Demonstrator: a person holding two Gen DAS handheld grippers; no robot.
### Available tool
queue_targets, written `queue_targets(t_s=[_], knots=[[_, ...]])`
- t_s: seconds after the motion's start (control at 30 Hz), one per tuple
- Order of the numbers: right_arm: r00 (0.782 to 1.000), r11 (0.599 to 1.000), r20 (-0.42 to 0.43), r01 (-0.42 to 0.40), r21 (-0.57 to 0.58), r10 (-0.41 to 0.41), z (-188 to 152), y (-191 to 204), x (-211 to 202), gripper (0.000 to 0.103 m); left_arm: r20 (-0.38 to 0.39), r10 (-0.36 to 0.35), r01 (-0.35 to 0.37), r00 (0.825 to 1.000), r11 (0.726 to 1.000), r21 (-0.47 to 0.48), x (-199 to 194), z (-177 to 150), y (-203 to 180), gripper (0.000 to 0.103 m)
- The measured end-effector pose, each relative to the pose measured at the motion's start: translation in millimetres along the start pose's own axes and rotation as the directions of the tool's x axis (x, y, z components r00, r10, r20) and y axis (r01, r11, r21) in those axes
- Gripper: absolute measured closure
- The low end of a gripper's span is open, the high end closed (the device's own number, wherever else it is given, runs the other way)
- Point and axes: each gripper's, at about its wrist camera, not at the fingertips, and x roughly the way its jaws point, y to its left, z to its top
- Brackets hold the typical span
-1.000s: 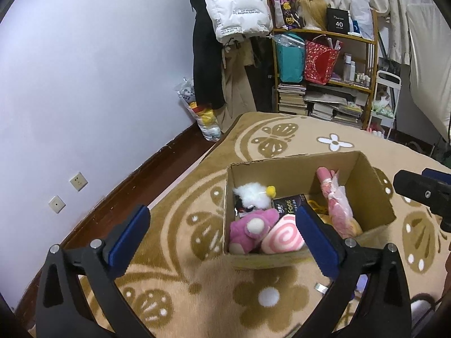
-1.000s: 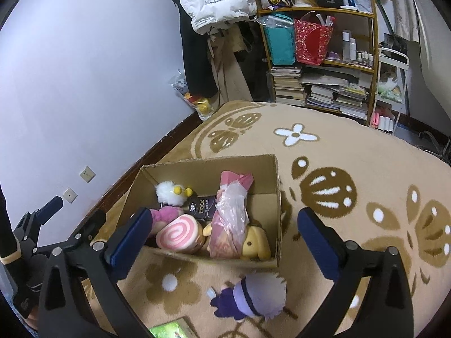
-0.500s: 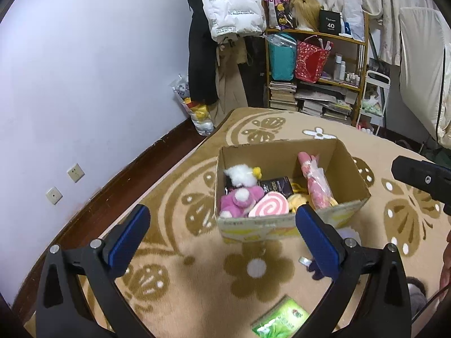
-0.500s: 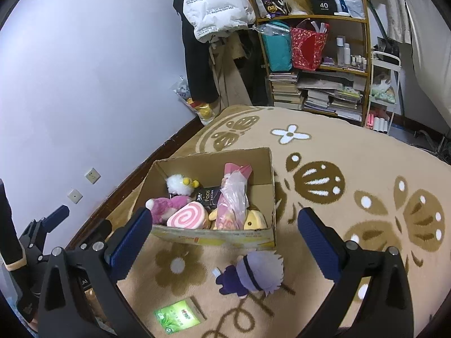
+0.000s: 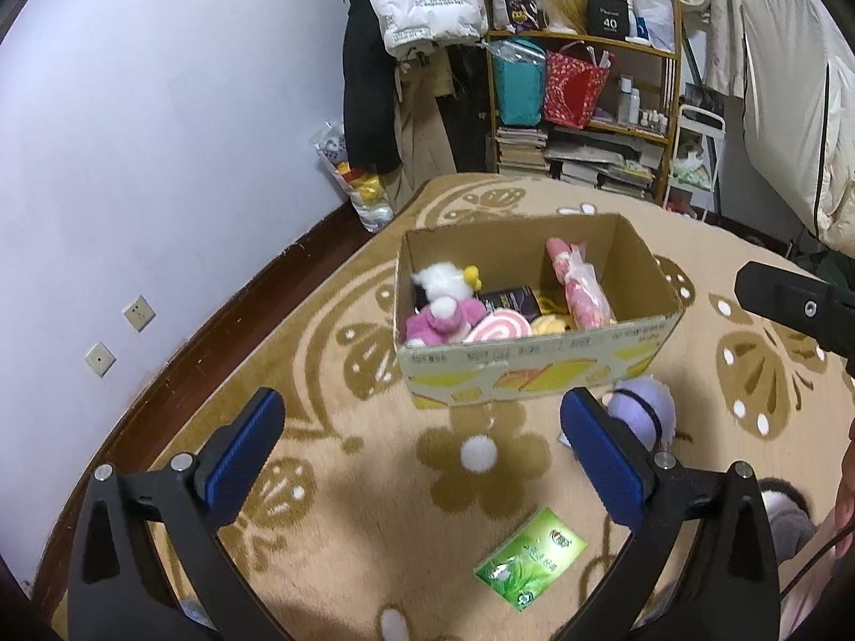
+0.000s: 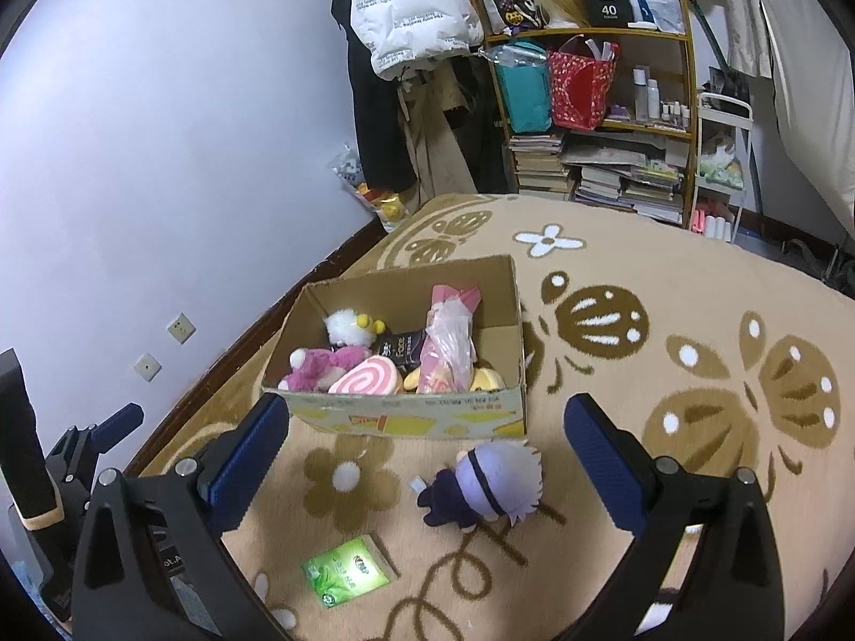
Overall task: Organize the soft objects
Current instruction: 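Lower both tools toward the purple-haired doll and green tissue pack on the rug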
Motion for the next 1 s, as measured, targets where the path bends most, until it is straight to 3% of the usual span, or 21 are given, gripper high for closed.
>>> queue_targets(t_s=[0.47, 0.7, 1.0], knots=[[0.994, 0.998, -0.097, 0.045, 0.053, -0.04, -32, -14, 32, 0.0, -0.169, -0.045, 0.053, 0.985, 0.998, 0.044, 46, -25, -17, 0.001], [0.981, 0.998, -0.192, 0.037, 0.059, -0.025, -48, -21, 61, 0.0, -0.275, -0.082, 0.097, 0.958, 0.994, 0.044, 69, -34, -22, 0.001], [0.96, 0.996, -0.279, 0.036, 0.084, -0.011, -63, -25, 96, 0.0, -0.401, -0.118, 0.148, 0.909, 0.988, 0.044, 97, -49, -32, 0.001]])
